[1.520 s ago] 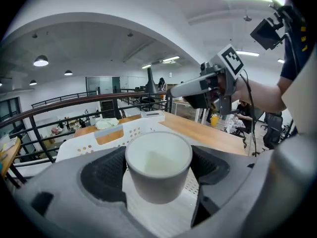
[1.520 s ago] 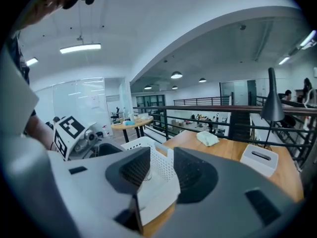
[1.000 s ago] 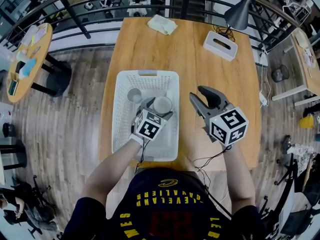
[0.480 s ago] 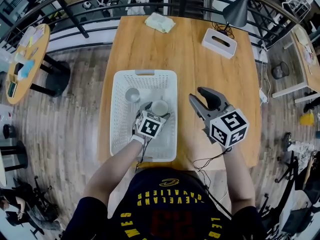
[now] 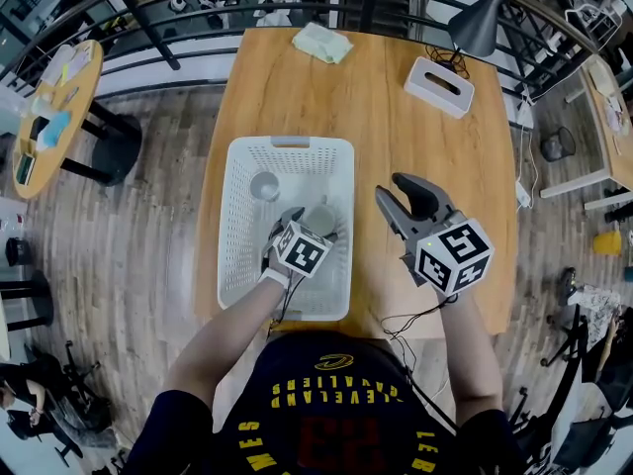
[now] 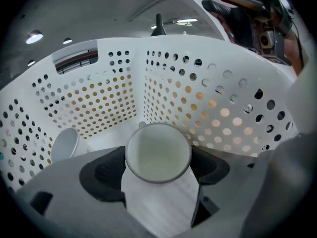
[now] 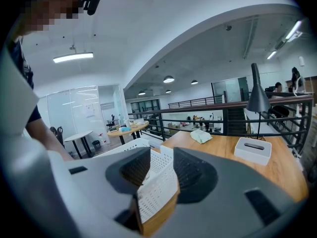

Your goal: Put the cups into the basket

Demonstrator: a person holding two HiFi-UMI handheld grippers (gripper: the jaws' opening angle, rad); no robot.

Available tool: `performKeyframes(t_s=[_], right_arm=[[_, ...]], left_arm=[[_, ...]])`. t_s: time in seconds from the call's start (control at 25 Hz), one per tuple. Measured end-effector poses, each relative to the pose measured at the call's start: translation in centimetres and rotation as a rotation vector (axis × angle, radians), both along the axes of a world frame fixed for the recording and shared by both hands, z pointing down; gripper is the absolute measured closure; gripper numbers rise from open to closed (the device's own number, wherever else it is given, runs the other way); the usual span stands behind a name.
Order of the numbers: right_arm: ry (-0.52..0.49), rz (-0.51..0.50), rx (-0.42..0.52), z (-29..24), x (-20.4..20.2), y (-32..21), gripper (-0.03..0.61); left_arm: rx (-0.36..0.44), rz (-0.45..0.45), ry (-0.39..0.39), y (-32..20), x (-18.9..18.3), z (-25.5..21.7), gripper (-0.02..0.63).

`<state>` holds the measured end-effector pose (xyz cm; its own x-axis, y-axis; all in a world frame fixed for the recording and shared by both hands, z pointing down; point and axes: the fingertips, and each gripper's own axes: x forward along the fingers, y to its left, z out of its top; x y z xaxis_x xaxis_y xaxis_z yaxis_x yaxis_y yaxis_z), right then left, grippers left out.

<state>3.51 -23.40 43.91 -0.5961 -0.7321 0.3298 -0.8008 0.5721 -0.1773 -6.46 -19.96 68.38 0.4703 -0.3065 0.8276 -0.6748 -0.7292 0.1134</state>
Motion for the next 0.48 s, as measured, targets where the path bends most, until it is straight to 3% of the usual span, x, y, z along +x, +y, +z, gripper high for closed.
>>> performKeyframes(t_s=[0.48], right_arm=[[-0.024, -0.033, -0.011, 0.30, -0.63, 0.44, 0.428]], left_arm=[[-0.018, 0.033, -0.062, 1.04, -0.51, -0.07, 0.212]])
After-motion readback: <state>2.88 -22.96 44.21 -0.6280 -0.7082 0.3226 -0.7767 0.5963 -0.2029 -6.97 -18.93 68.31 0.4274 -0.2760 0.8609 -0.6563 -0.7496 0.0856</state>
